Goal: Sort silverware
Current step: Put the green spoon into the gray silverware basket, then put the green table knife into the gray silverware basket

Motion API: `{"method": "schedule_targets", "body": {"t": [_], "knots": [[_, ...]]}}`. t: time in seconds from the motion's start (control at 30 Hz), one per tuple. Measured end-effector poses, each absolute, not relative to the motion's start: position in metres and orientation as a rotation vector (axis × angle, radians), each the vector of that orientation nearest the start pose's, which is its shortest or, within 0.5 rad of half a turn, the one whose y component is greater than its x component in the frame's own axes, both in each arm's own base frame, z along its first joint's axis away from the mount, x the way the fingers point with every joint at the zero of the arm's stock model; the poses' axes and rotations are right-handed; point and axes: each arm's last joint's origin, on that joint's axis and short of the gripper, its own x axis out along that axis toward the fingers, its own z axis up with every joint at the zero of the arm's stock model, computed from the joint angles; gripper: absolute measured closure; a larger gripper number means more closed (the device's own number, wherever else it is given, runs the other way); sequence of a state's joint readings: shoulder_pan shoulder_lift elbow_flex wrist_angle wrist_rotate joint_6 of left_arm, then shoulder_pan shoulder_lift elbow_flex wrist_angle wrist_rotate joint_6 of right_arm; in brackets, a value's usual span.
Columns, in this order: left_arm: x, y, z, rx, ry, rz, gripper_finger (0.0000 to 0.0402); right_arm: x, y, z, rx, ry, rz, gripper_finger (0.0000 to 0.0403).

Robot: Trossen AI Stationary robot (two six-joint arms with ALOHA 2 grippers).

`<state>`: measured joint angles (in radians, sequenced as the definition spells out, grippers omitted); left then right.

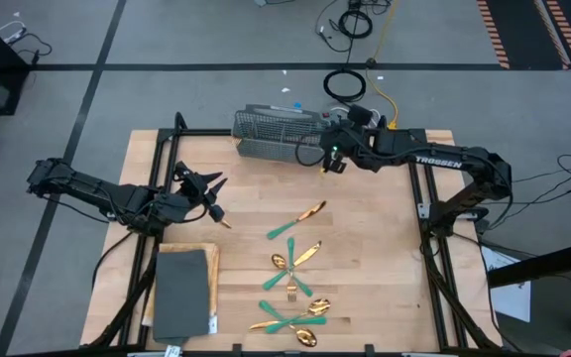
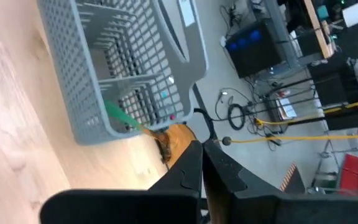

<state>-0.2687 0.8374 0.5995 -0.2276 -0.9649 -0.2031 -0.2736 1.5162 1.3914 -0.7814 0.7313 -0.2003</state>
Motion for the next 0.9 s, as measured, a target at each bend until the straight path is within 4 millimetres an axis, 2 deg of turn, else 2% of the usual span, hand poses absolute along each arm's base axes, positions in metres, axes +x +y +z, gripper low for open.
{"method": "schedule_targets", "body": {"t": [0.13, 0.4, 0.57, 0.63, 0.73, 0.8, 0.9], "knots": [[0.171, -0.022, 0.262, 0.082, 0.315, 0.717, 0.0303, 0.296, -0.108, 0.328, -0.403, 0.994, -0.839, 0.0394], [0.171, -0.022, 0.262, 0.082, 0.316, 0.717, 0.0303, 0.296, -0.112, 0.330, -0.418, 0.983, -0.846, 0.0310], [0.171, -0.022, 0.262, 0.082, 0.316, 0.717, 0.0303, 0.297, -0.111, 0.330, -0.411, 0.973, -0.828, 0.0279], [0.171, -0.022, 0.262, 0.082, 0.315, 0.717, 0.0303, 0.301, -0.103, 0.329, -0.363, 0.953, -0.672, 0.0275], [0.171, -0.022, 0.262, 0.083, 0.317, 0.717, 0.0303, 0.309, -0.081, 0.327, -0.182, 0.866, -0.288, 0.0273], [0.171, -0.022, 0.262, 0.082, 0.317, 0.718, 0.0303, 0.315, -0.064, 0.324, -0.070, 0.839, -0.093, 0.0273], [0.171, -0.022, 0.262, 0.082, 0.317, 0.718, 0.0303, 0.323, -0.041, 0.311, -0.090, 0.898, 0.012, 0.0273]]}}
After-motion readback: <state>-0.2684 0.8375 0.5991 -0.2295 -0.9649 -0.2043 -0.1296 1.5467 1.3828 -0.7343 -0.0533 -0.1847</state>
